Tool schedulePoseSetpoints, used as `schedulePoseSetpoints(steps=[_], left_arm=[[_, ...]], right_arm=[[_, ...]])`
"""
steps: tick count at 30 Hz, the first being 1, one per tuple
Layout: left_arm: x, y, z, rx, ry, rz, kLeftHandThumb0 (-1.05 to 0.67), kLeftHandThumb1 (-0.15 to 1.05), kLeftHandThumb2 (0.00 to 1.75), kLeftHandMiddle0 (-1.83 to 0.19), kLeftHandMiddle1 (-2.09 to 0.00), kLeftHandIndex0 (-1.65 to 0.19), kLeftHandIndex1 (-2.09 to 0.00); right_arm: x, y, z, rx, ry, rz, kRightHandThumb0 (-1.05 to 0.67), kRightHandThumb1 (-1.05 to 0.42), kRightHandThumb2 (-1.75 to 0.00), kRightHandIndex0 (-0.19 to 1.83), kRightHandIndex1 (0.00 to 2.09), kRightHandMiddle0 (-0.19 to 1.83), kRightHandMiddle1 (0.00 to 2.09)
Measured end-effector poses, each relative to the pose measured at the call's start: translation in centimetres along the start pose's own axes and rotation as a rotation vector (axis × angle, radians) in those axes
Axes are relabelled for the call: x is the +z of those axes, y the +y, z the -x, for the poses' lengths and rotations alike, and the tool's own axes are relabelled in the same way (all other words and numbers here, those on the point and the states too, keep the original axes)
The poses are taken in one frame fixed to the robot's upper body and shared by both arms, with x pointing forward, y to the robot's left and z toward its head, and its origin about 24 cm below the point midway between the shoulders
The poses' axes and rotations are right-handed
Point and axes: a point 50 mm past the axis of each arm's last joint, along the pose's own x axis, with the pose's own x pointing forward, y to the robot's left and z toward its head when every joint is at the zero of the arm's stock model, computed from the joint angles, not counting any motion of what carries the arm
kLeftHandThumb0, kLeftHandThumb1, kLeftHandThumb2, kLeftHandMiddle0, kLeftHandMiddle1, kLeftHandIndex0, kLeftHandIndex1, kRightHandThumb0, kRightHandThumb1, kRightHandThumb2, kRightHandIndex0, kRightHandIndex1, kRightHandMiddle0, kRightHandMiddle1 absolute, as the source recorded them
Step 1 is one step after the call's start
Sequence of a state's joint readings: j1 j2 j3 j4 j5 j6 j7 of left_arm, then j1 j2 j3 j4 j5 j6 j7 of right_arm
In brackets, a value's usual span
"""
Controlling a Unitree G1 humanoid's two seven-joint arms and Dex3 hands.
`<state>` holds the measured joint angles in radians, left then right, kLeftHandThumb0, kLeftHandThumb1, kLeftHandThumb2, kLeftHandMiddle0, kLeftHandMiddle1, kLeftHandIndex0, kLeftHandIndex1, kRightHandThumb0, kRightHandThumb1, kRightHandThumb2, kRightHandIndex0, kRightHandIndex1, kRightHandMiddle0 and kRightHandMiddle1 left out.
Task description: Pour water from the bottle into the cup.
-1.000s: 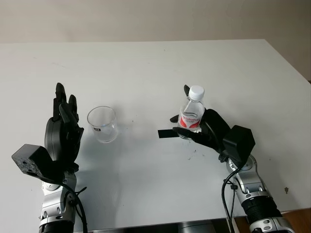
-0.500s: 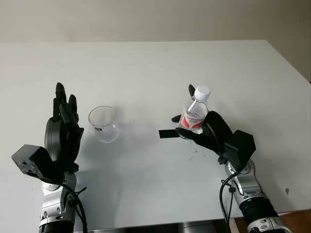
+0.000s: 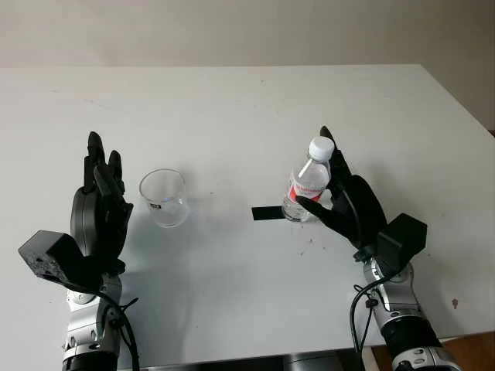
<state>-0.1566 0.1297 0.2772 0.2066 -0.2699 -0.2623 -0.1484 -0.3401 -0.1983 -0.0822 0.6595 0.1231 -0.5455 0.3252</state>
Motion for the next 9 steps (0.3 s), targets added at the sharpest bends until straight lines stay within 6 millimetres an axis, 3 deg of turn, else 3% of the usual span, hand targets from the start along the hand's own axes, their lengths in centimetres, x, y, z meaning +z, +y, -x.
schedulePoseSetpoints(steps=[9], left_arm=[[0.02, -0.10, -0.06, 0.000, -0.007, 0.004, -0.93, 1.05, 0.79, 0.19, -0.27, 0.12, 0.00]], right_arm=[[0.21, 0.32, 0.01, 0.034, -0.021, 0.006, -0.85, -0.96, -0.05, -0.19, 0.00, -0.19, 0.00]])
